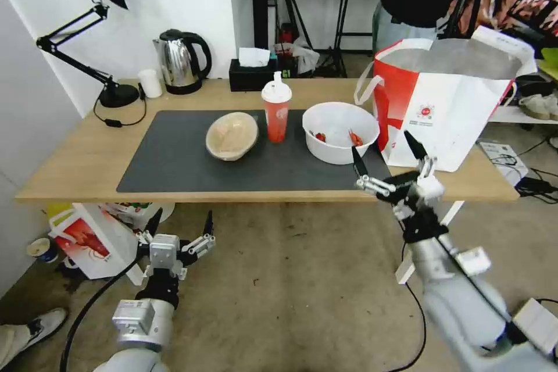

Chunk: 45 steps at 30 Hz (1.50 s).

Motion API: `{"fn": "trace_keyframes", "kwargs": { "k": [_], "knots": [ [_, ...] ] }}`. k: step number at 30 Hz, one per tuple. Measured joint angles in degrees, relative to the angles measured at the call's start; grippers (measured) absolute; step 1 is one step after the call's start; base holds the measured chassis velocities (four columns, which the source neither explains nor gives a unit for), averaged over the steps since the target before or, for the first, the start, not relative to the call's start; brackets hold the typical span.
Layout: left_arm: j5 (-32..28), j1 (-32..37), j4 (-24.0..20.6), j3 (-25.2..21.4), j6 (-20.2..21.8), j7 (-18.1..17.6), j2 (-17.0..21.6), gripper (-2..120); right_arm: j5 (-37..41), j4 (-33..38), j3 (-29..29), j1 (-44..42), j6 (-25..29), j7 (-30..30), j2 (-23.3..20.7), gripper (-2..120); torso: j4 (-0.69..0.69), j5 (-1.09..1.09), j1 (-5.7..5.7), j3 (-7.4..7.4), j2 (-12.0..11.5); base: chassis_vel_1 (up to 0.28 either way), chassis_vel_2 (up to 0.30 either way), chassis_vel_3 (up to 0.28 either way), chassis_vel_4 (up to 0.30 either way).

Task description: Pick up the trash from the table and place it into the takeout bag.

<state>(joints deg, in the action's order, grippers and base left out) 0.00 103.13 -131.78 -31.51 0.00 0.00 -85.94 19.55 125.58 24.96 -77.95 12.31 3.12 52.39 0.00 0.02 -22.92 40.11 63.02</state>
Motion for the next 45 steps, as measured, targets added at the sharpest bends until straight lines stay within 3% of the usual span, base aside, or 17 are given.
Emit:
{"fn": "trace_keyframes", "kwargs": {
  "k": [2,4,10,13,14,15,17,21,31,45],
  "knots": [
    [0.0,0.0,0.0,0.0,0.0,0.0,0.0,100,0.6,-0.1,-0.2,0.4,-0.2,0.0,-0.8,100,0.01,-0.02,0.00,0.00,0.0,0.000,0.000,0.000,0.000],
    [0.0,0.0,0.0,0.0,0.0,0.0,0.0,100,4.4,-0.1,-0.8,2.6,-1.5,-0.3,-5.4,100,-0.01,-0.01,0.00,0.00,0.0,0.000,0.000,0.000,0.000],
    [0.0,0.0,0.0,0.0,0.0,0.0,0.0,100,10.6,0.2,-1.2,6.2,-3.9,-2.3,-10.7,100,-0.01,-0.01,0.00,0.00,0.0,0.000,0.000,0.000,0.000],
    [0.0,0.0,0.0,0.0,0.0,0.0,0.0,100,18.1,-0.5,-2.2,13.2,-7.2,-6.8,-18.4,100,0.00,-0.02,0.00,0.00,0.0,0.000,0.000,0.000,0.000],
    [0.0,0.0,0.0,0.0,0.0,0.0,0.0,100,18.1,-0.5,-2.2,13.2,-7.2,-6.8,-18.4,100,0.00,-0.02,0.00,0.00,0.0,0.000,0.000,0.000,0.000],
    [0.0,0.0,0.0,0.0,0.0,0.0,0.0,100,20.7,-0.9,-3.4,16.7,-8.7,-8.0,-21.1,100,0.00,-0.03,0.00,0.00,0.0,0.000,0.000,0.000,0.000],
    [0.0,0.0,0.0,0.0,0.0,0.0,0.0,100,21.6,-1.0,-4.0,18.0,-9.4,-8.3,-21.9,100,-0.01,-0.01,0.00,0.00,0.0,0.000,0.000,0.000,0.000],
    [0.0,0.0,0.0,0.0,0.0,0.0,0.0,100,29.6,-2.6,-12.4,30.9,-17.4,-11.9,-29.0,100,0.02,-0.03,0.00,0.00,0.0,0.000,0.000,0.000,0.000],
    [0.0,0.0,0.0,0.0,0.0,0.0,0.0,100,35.8,-5.9,-16.0,39.9,-26.0,-20.6,-32.4,100,-0.02,-0.02,0.00,-0.01,0.0,0.000,0.000,0.000,0.000],
    [0.0,0.0,0.0,0.0,0.0,0.0,0.0,100,33.6,-16.0,-33.1,60.3,-30.0,-28.9,-29.5,100,0.00,-0.02,0.00,0.00,0.0,0.000,0.000,0.000,0.000]
  ]
}}
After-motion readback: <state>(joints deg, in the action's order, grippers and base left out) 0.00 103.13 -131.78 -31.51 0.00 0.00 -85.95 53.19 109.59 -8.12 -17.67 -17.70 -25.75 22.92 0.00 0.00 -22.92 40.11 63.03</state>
